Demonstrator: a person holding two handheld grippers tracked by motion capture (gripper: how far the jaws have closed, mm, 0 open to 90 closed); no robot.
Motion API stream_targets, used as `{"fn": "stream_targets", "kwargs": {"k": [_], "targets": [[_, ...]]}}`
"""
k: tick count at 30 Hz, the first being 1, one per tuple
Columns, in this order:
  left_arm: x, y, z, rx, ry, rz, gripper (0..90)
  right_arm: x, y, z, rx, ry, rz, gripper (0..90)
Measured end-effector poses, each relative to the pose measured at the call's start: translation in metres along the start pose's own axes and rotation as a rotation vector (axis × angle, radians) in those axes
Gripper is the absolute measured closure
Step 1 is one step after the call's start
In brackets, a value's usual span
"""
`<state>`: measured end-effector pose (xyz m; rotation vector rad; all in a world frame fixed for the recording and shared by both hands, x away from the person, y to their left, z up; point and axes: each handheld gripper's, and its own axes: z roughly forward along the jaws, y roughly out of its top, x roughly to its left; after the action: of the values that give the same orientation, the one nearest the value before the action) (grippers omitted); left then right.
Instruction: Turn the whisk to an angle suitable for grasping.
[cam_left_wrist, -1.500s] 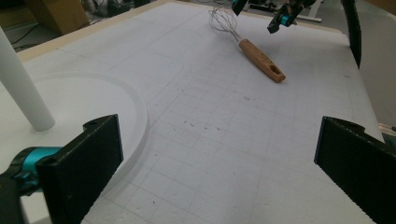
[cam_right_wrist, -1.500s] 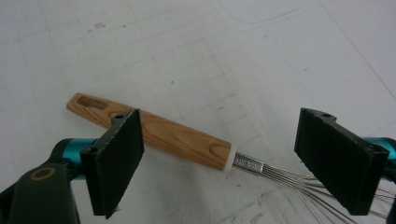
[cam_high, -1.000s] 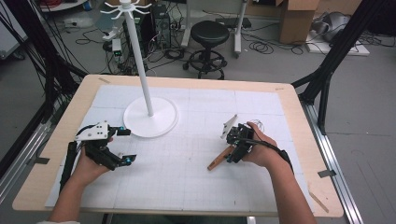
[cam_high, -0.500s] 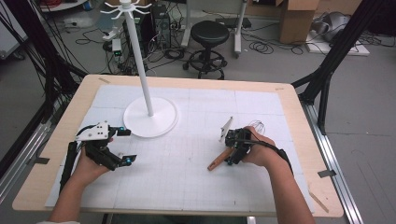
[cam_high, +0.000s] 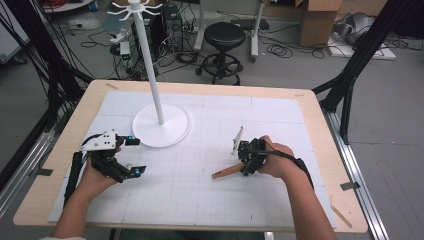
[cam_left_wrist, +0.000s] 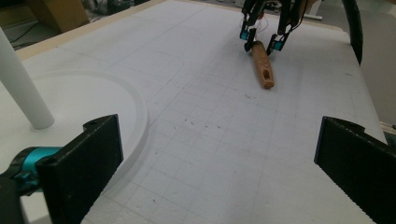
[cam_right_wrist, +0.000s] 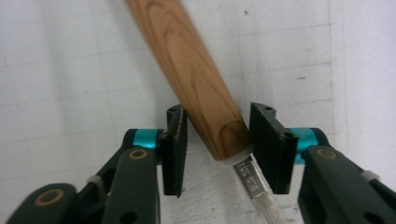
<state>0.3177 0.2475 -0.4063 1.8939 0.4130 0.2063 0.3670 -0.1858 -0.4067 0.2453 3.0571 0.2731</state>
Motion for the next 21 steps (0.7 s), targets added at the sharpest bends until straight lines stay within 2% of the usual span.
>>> {"fn": "stream_targets", "kwargs": {"k": [7,16,21], "targets": [[0.0,0.0,0.0,-0.004,0.0,0.001,1.7,0.004,0.005,0.0,-0.003,-0.006,-0.023,68.9],[0.0,0.0,0.0,-0.005,0.002,0.001,1.7,0.01,0.013,0.001,-0.006,-0.015,-0.044,69.6],[0.0,0.0,-0.001,-0.005,0.001,-0.001,1.7,0.017,0.025,0.003,-0.014,-0.013,-0.089,69.7]]}}
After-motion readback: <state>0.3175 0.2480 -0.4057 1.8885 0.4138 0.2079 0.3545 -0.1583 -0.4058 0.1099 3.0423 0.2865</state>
